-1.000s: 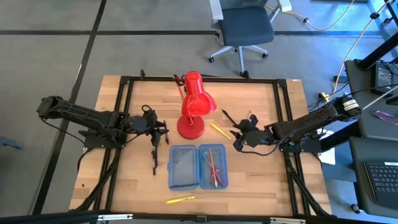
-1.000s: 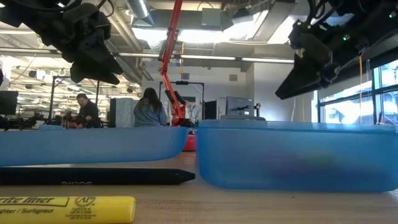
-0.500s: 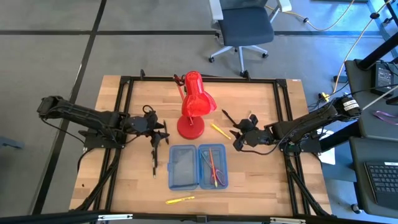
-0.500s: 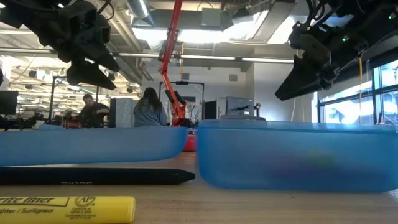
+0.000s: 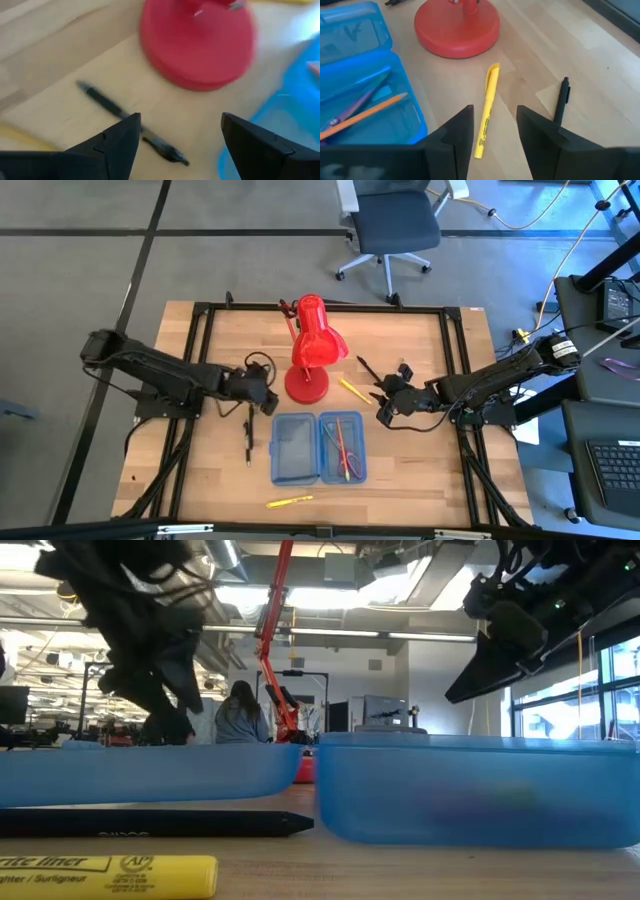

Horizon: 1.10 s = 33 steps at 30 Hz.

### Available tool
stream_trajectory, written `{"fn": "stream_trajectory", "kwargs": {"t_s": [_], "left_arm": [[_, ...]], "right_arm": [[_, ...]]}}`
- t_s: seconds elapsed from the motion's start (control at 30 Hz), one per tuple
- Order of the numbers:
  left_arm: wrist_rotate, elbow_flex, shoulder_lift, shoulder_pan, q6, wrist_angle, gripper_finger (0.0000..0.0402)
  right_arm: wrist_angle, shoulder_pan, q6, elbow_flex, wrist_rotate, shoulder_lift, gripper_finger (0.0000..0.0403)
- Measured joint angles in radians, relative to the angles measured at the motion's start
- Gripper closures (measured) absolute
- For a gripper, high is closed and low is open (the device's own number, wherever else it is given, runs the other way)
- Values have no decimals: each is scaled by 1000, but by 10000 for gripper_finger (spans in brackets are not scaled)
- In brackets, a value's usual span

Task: Pick & place school supplies into a supply box
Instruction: Put the black pen into the blue supply box

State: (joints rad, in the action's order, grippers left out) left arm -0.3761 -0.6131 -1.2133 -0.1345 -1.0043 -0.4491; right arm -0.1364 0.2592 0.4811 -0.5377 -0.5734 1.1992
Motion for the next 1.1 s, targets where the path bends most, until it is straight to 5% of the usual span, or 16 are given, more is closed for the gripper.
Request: {"fn": "stream_trajectory", "kwargs": {"t_s": [0.4, 0.7, 1.1], "left_arm": [[40, -160, -339, 6, -185, -112, 137], [116, -199, -447, 59, -231, -177, 143], [140, -197, -447, 72, -235, -183, 262]], "right_arm": [[-2, -1, -86, 0, 2, 0, 250], [-6, -1, -115, 0, 3, 0, 250], [-36, -1, -125, 0, 4, 0, 250]]}}
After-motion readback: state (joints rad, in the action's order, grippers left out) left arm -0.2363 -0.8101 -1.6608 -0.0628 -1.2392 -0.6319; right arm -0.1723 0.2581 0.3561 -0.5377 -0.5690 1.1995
